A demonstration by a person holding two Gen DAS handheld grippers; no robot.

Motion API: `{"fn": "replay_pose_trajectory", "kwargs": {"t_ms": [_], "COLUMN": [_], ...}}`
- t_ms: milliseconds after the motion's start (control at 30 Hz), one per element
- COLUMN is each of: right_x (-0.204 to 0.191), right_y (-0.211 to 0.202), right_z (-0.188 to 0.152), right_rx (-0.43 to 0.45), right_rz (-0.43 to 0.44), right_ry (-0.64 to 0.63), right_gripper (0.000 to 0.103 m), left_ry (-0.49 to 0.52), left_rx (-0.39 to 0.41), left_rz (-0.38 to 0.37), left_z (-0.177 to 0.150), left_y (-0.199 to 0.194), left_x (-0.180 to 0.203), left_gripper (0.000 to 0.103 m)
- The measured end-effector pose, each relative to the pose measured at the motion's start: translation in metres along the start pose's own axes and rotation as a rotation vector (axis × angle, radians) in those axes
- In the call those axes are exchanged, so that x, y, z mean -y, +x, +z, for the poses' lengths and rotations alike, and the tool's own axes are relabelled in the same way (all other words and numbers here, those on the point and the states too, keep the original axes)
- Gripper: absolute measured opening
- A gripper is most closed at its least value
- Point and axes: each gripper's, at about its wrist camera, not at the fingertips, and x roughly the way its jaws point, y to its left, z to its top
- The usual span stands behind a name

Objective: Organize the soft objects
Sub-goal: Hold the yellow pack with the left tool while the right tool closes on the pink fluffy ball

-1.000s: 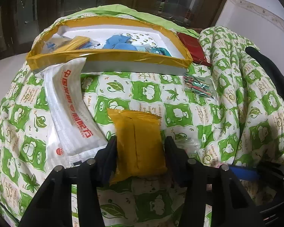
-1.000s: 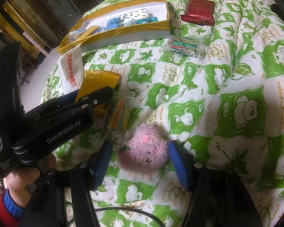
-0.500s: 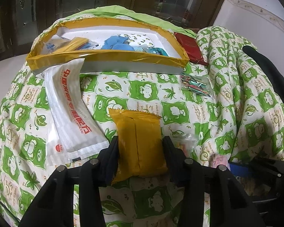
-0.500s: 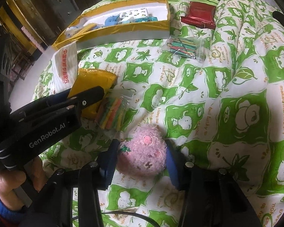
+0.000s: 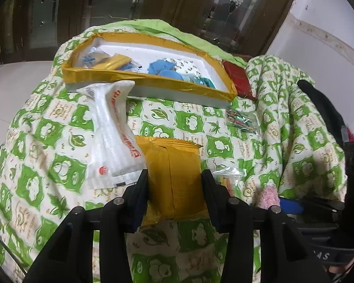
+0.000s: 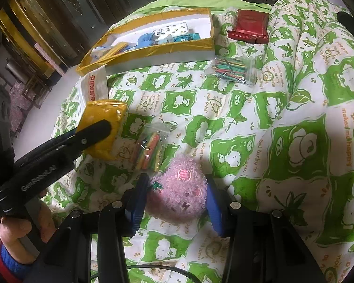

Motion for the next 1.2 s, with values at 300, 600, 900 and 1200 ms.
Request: {"fn": "replay_pose_trajectory", "kwargs": {"t_ms": [300, 600, 900, 1200], "right_x": [-0.003, -0.005, -0.005, -0.007], "right_y": [-0.001, -0.002, -0.007, -0.014], "right_z": [-0.001, -0.001, 0.0, 0.005], "right_rx": [0.008, 0.019, 0.037, 0.072], "right_rz": [0.007, 0.018, 0.03, 0.025], "right_ry": [-0.014, -0.019, -0.013, -0.023], "right_gripper": [0.05, 0.05, 0.05, 0.05], "left_ry": [-0.016, -0.009, -0.012, -0.011], "left_rx": [0.013, 0.013, 0.02, 0.019], "left_rz": [-0.015, -0.007, -0.006, -0.003], "left_z": [-0.003, -0.006, -0.005, -0.004], "left_y": [-0.006, -0.005, -0.007, -0.007], "left_x": [-0.002, -0.001, -0.002, -0.002], "left_gripper": [0.043, 0.043, 0.043, 0.043]}}
